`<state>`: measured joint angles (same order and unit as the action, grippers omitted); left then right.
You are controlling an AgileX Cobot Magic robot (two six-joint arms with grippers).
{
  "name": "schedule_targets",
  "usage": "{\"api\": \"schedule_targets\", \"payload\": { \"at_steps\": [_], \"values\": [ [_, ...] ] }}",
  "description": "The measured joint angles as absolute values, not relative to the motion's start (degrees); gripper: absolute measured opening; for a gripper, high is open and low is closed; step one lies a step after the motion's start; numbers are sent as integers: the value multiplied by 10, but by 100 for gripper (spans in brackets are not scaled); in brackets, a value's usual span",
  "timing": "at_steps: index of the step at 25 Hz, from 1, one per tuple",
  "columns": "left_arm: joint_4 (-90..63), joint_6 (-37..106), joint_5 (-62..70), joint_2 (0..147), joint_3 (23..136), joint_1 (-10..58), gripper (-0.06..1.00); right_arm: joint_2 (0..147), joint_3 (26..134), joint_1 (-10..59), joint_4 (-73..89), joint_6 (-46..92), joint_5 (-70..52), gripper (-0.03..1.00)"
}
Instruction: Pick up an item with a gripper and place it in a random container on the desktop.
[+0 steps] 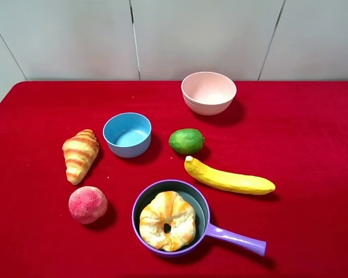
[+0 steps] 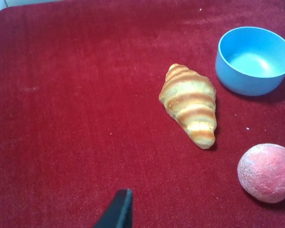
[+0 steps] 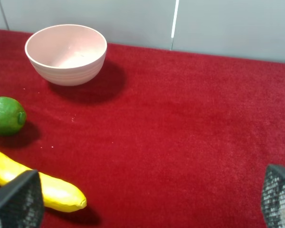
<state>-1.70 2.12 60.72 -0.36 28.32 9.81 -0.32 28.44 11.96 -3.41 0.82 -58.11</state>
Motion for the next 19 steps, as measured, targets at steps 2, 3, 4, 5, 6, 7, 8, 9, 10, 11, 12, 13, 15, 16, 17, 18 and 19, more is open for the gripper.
{"api": "schedule_targets", "payload": {
  "at_steps": [2,3,4,5,6,7,8,9,10,11,12,13,15,16,17,18,19],
  "values": [
    [-17,21,607,-4,283,98,99,-3,284,120,-34,8,-581,69],
    [-17,21,607,-4,283,98,99,-3,284,120,-34,8,-581,69],
    [-17,21,607,-4,283,98,99,-3,284,120,-34,8,-581,69],
    [-17,21,607,-4,283,98,99,-3,284,120,-34,8,-581,69],
    [-17,21,607,-4,283,98,99,-3,284,120,-34,8,-581,69],
    [-17,21,607,-4,283,98,99,-3,284,120,-34,8,-581,69],
    [-17,21,607,-4,283,98,99,-3,284,120,-34,8,-581,69],
    [-17,21,607,-4,283,98,99,-3,284,120,-34,8,-581,69],
    [-17,21,607,-4,283,98,99,-3,284,120,-34,8,-581,69],
    [-17,21,607,-4,283,98,99,-3,284,120,-34,8,-581,69],
    [-17,21,607,-4,283,98,99,-3,284,120,-34,8,-581,69],
    [-17,21,607,-4,283,98,99,-3,284,120,-34,8,-581,69],
    [-17,21,607,-4,283,98,99,-3,284,120,-34,8,-581,69],
    [-17,21,607,-4,283,98,99,-3,284,120,-34,8,-581,69],
    [-17,21,607,-4,283,98,99,-3,284,120,-34,8,-581,69],
    [-17,21,607,-4,283,98,99,-3,284,120,-34,8,-581,69],
    [-17,21,607,-4,283,98,99,-3,284,120,-34,8,-581,69]
  ]
}}
